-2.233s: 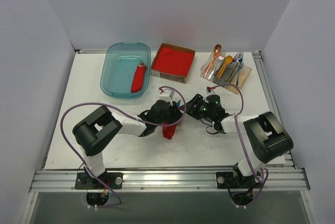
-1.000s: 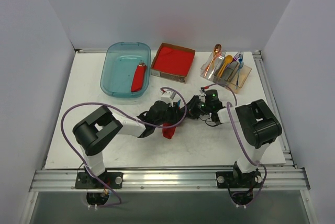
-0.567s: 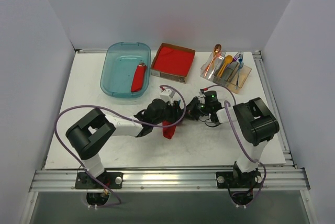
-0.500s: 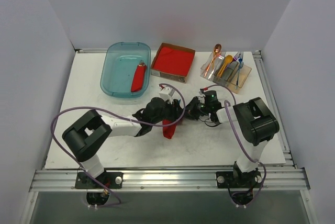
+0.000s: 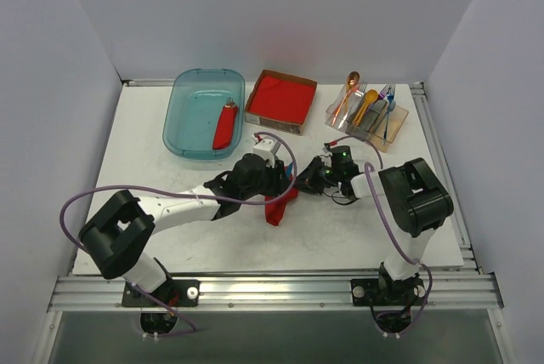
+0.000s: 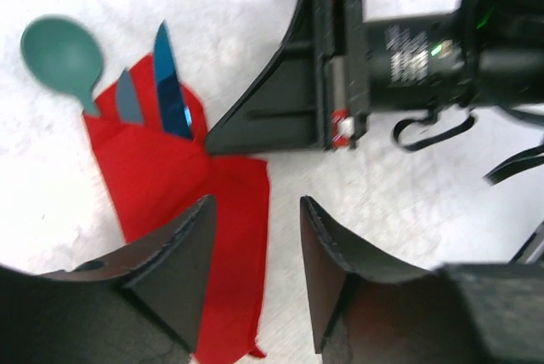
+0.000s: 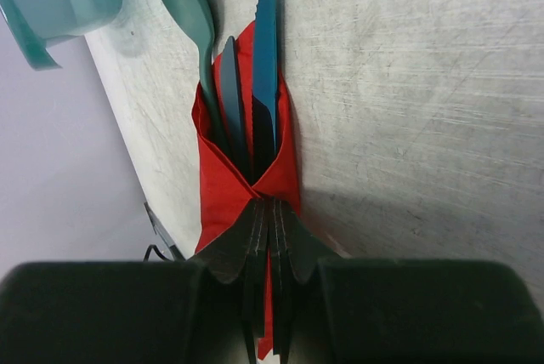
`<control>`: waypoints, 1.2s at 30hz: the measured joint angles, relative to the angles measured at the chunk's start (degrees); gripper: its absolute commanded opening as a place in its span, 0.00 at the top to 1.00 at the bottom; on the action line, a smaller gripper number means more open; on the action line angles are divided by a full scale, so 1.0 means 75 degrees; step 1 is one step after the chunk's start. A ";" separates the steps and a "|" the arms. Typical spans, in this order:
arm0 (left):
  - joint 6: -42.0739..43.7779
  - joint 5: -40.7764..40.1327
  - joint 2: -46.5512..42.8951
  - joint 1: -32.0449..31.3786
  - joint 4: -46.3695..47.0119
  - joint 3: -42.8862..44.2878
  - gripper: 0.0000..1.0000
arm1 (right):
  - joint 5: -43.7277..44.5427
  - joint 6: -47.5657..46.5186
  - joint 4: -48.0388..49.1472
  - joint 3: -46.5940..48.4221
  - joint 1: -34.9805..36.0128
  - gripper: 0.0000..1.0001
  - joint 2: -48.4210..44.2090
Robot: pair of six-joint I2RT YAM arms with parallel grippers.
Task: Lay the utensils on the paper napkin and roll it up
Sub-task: Roll the napkin at the center of the board.
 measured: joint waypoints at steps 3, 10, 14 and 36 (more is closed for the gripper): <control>0.0003 -0.0085 -0.0085 0.0000 -0.0122 -0.0341 0.57 | 0.0026 -0.0073 -0.0064 0.0029 0.0000 1.00 0.0000; 0.0009 -0.0090 -0.0076 -0.0026 -0.0192 -0.0883 0.65 | 0.0090 -0.0207 -0.0227 0.0108 0.0000 1.00 -0.0003; 0.0009 -0.0090 -0.0023 -0.0111 -0.0111 -0.0883 0.66 | 0.0140 -0.0274 -0.0291 0.0128 0.0000 0.93 -0.0003; -0.0009 -0.0090 0.0440 -0.0268 0.0423 -0.1122 0.67 | 0.0490 -0.0775 -0.0804 -0.0015 0.0006 0.43 -0.0781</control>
